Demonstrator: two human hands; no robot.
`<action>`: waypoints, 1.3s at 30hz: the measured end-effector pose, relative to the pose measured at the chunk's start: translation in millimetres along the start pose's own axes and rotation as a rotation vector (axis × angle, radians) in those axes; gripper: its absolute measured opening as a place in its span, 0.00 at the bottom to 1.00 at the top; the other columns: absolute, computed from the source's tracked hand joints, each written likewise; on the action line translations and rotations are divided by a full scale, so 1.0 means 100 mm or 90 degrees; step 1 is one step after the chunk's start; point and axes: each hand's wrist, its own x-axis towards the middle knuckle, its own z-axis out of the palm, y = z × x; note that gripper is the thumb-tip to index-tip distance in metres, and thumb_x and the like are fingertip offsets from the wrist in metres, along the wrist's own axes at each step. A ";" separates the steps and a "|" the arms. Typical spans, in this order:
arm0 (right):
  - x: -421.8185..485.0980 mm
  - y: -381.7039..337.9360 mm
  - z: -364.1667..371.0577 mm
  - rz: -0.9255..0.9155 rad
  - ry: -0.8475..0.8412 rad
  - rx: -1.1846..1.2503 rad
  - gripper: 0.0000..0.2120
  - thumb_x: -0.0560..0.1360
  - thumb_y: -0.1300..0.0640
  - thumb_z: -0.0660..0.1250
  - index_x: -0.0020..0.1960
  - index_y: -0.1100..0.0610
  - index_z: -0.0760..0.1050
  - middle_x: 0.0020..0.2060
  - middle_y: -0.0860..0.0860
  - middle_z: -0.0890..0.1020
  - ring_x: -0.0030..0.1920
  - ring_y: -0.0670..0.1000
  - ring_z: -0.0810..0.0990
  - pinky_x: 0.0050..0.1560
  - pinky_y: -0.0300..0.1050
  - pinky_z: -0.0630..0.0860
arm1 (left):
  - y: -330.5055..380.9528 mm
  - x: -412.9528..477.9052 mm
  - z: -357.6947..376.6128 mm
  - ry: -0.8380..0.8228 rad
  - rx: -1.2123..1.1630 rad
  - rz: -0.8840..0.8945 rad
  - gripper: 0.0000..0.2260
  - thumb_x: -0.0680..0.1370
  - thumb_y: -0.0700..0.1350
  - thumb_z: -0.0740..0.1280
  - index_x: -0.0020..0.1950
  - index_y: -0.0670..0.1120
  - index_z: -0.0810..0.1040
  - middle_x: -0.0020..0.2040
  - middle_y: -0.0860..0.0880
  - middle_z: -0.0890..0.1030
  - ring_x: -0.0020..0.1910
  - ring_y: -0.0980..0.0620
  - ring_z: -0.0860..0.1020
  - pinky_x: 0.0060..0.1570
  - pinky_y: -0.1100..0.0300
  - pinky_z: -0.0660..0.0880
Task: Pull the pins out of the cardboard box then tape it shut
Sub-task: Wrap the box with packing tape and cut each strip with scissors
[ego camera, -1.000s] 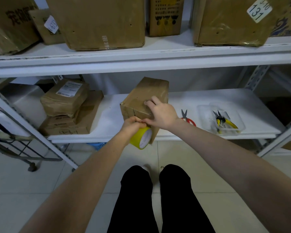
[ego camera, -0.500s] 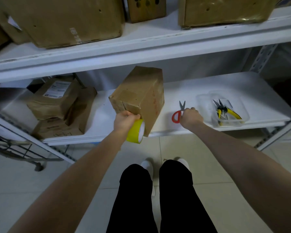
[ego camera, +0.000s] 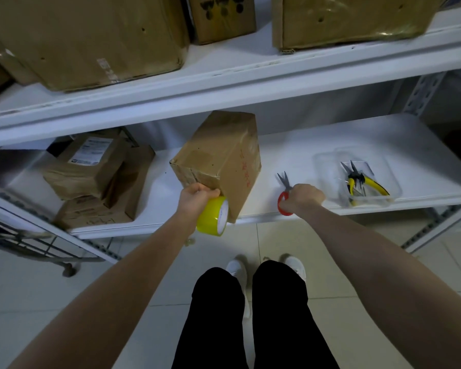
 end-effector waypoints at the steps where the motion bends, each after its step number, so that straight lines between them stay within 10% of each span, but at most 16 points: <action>1: -0.01 0.04 0.01 -0.005 0.003 0.013 0.13 0.74 0.46 0.61 0.48 0.54 0.77 0.34 0.48 0.75 0.39 0.51 0.77 0.38 0.38 0.70 | 0.00 -0.01 -0.01 -0.006 -0.008 0.000 0.09 0.72 0.40 0.72 0.35 0.46 0.74 0.40 0.47 0.76 0.46 0.47 0.75 0.53 0.53 0.73; 11: -0.22 0.56 -0.21 -0.178 -0.215 0.276 0.24 0.69 0.38 0.70 0.31 0.56 0.67 0.24 0.51 0.68 0.27 0.50 0.67 0.31 0.41 0.63 | -0.03 -0.13 -0.08 -0.031 -0.075 -0.008 0.07 0.76 0.40 0.68 0.38 0.49 0.77 0.51 0.43 0.76 0.50 0.42 0.75 0.52 0.50 0.74; 21: -0.84 0.23 -0.65 -0.355 -0.468 0.317 0.21 0.64 0.38 0.59 0.37 0.53 0.53 0.29 0.49 0.60 0.29 0.48 0.58 0.33 0.37 0.59 | -0.07 -0.14 -0.07 -0.035 -0.130 -0.012 0.08 0.75 0.37 0.68 0.38 0.47 0.77 0.44 0.45 0.77 0.49 0.44 0.75 0.53 0.55 0.73; 39: -0.74 -0.33 -0.86 -0.351 -0.541 0.271 0.28 0.67 0.28 0.59 0.36 0.55 0.67 0.29 0.51 0.72 0.32 0.50 0.69 0.42 0.41 0.68 | -0.11 0.03 -0.24 -0.118 -0.113 -0.065 0.14 0.73 0.40 0.70 0.57 0.39 0.77 0.58 0.38 0.79 0.57 0.40 0.78 0.63 0.45 0.73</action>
